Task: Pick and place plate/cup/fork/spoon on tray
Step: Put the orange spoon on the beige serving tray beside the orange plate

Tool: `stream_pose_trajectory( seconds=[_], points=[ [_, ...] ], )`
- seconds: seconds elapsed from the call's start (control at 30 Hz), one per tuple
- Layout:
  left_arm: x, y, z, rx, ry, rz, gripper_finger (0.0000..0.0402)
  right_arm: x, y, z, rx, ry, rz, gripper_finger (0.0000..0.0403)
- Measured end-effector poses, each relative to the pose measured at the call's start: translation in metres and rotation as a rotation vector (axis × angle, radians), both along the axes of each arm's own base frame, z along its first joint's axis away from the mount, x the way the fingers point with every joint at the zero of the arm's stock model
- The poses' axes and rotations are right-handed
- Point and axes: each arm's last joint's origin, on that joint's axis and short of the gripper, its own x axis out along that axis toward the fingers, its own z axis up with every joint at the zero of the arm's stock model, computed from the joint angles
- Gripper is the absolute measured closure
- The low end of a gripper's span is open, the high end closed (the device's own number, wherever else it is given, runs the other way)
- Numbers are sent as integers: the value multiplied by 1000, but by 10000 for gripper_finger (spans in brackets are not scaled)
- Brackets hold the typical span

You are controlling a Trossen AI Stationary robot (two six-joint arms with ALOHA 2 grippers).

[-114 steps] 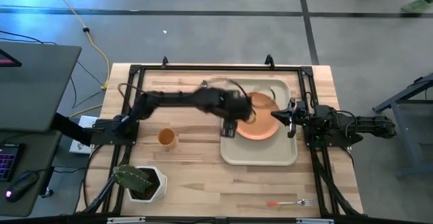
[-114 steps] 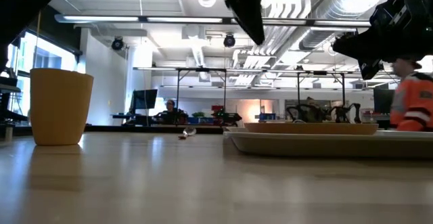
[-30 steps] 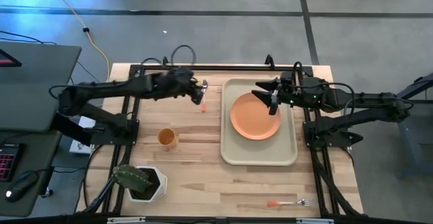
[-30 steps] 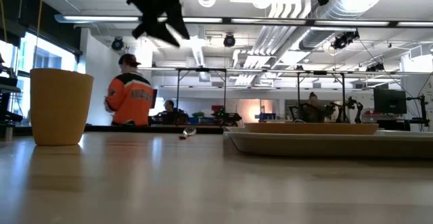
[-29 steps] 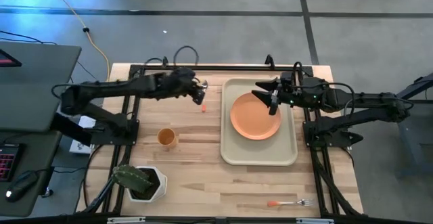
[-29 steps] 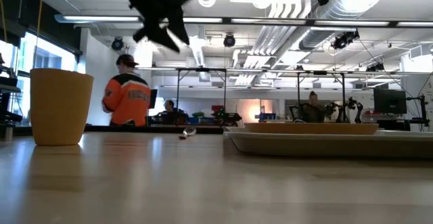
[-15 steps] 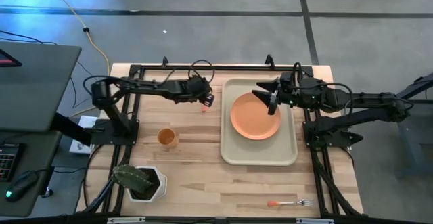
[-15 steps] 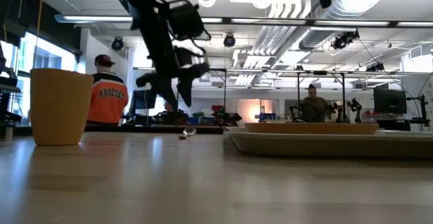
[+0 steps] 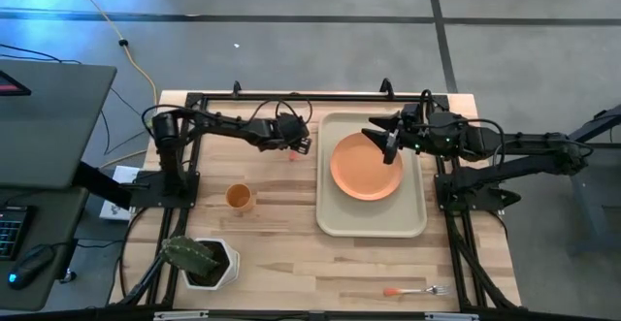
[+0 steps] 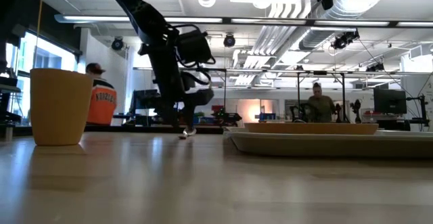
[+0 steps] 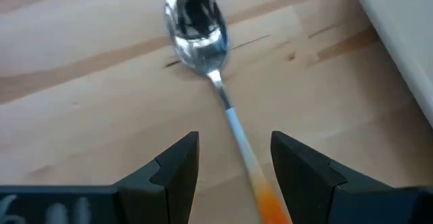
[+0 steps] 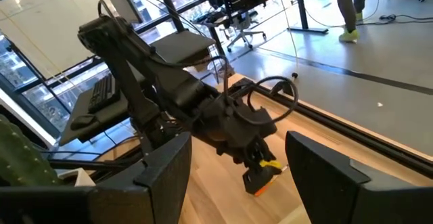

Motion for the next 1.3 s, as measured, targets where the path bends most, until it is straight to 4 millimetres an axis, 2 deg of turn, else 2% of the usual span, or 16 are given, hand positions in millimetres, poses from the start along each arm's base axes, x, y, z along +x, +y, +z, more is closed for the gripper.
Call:
stream_pose_trajectory(
  seconds=[0.17,0.37,0.5,0.73,0.87,0.97,1.1,1.3],
  points=[
    [2,1,-13,-18,-3,48,229,0,0,0,-1,0,-6,171],
    [3,0,-17,-3,13,50,236,0,-1,0,-4,0,-26,171],
    [3,0,-17,-2,17,50,275,0,-1,0,-4,0,-26,171],
    [4,-1,-17,-2,25,12,384,0,-1,0,-4,0,-26,171],
    [2,-2,-11,-1,47,-49,390,0,-1,0,-4,0,-26,171],
    [-2,1,2,24,44,-76,390,0,-1,0,-4,0,-27,171],
    [-8,6,29,88,33,-137,399,0,-1,0,1,-3,-27,171],
    [-25,-1,92,217,-51,-263,401,0,-1,1,65,-43,-39,171]
  ],
)
